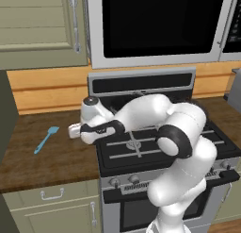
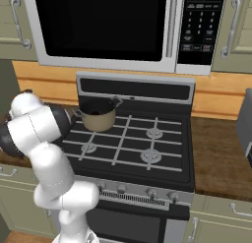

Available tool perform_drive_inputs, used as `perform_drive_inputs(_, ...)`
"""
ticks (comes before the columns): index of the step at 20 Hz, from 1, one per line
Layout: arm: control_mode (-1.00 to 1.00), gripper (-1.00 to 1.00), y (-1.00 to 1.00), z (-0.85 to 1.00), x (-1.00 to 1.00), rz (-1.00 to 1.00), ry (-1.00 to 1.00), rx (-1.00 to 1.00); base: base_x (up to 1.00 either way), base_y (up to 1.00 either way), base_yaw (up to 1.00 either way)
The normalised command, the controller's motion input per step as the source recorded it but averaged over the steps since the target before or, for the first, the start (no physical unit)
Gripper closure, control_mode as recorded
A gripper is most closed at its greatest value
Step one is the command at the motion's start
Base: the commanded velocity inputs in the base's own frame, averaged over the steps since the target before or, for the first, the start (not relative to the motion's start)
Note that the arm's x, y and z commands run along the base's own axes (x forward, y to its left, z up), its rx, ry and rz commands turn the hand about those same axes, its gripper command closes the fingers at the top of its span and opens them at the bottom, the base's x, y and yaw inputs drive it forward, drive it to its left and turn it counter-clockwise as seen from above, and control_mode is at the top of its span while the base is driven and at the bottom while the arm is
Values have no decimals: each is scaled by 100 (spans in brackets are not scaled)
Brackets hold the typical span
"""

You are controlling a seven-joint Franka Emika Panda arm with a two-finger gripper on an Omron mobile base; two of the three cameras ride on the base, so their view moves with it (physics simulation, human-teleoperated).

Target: Put the squash and avocado in the pot. Retrieve the spatula and lightly stir the vegetables in the pot.

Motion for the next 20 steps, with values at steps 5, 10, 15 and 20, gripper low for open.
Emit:
perform_drive_inputs(5,-100,100,-83,97,-2,-1,-67,-1,0,0,0)
perform_drive_inputs(10,-100,100,-95,93,41,-11,-10,0,0,0,0)
perform_drive_inputs(15,-100,100,-50,15,57,-2,22,0,0,0,0)
perform_drive_inputs(20,-100,100,-22,0,20,4,3,0,0,0,0)
